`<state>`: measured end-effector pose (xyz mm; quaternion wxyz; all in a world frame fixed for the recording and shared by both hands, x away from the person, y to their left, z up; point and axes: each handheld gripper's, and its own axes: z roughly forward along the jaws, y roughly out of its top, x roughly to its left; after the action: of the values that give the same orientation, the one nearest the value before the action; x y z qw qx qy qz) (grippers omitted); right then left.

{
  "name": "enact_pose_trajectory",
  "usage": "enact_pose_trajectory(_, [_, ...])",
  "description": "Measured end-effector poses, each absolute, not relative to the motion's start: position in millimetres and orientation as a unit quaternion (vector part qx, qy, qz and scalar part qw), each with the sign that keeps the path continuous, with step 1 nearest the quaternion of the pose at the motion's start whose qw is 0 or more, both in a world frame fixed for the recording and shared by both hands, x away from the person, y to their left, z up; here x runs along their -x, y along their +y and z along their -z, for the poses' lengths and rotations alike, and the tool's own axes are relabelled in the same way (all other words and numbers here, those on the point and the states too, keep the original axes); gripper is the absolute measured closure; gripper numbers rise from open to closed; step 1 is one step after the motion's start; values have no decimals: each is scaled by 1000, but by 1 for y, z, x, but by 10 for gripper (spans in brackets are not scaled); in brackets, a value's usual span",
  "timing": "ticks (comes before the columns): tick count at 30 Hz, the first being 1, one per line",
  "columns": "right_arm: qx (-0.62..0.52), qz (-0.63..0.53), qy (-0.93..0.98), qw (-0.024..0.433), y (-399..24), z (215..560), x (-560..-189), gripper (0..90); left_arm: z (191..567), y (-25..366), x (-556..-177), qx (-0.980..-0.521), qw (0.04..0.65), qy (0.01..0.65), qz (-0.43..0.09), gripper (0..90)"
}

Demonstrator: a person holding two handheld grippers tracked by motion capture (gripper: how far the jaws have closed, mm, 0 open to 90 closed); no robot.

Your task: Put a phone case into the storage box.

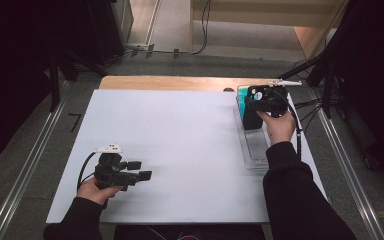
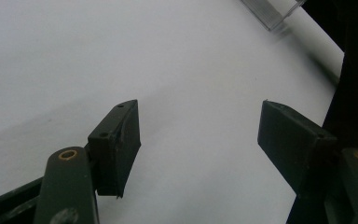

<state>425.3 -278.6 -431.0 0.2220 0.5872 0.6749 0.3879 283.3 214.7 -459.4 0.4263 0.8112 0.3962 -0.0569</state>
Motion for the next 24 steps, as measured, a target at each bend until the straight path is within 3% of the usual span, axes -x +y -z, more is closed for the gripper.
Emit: enact_pose_trajectory(24, [-610,-368,662,235,-266,445,-470,130,460,214,-285,-812,427,393,59,303])
